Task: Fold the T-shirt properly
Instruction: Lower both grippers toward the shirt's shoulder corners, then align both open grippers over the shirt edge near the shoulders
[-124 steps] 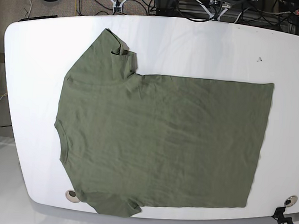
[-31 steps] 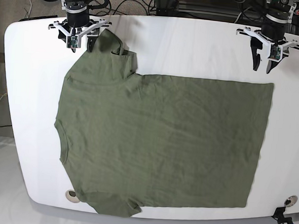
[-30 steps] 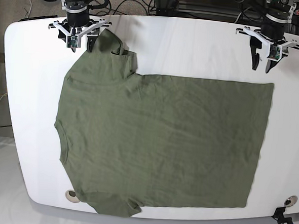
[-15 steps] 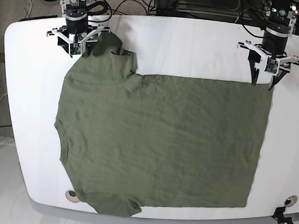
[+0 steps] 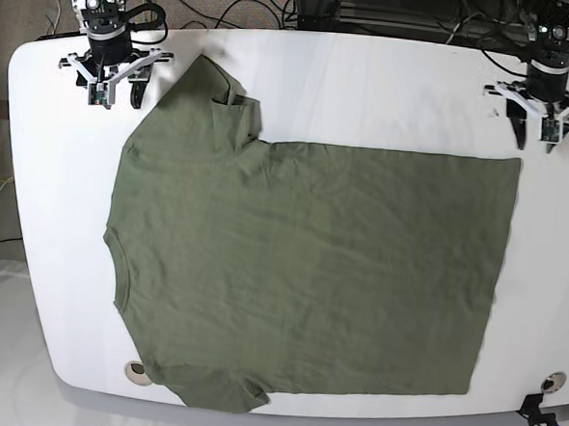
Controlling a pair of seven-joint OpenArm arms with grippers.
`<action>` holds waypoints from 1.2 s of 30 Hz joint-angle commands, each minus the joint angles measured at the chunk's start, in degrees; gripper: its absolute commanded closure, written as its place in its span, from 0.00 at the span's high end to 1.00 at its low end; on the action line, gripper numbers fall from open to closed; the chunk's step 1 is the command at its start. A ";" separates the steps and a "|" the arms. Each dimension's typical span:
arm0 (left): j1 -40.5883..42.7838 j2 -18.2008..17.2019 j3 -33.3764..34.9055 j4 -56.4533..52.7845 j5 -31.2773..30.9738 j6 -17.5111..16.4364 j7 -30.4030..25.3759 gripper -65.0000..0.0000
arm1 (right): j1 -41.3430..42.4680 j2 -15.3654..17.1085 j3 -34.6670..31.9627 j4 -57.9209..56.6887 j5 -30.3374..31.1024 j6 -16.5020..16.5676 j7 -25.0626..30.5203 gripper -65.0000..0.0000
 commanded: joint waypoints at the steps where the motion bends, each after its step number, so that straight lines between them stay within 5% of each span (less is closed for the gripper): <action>1: -0.99 0.12 -3.19 -0.81 -1.07 0.35 1.28 0.40 | -0.46 1.29 1.26 1.64 3.40 2.68 0.60 0.43; 10: -7.47 0.63 -8.67 -12.64 -6.04 0.84 6.26 0.43 | -1.30 3.85 2.41 2.82 12.36 10.02 -2.59 0.42; 18: -11.96 0.82 -9.62 -16.69 -10.27 -2.85 9.04 0.43 | -0.57 3.87 1.99 2.78 14.70 9.45 -4.81 0.43; 27: -13.52 -0.13 -10.77 -17.00 -23.75 -8.31 11.61 0.40 | -0.40 3.84 1.59 2.36 14.56 9.26 -4.66 0.42; 36: -13.35 -0.32 -10.56 -17.30 -23.20 -10.44 10.71 0.41 | -0.25 3.87 1.21 2.13 14.59 9.24 -4.74 0.42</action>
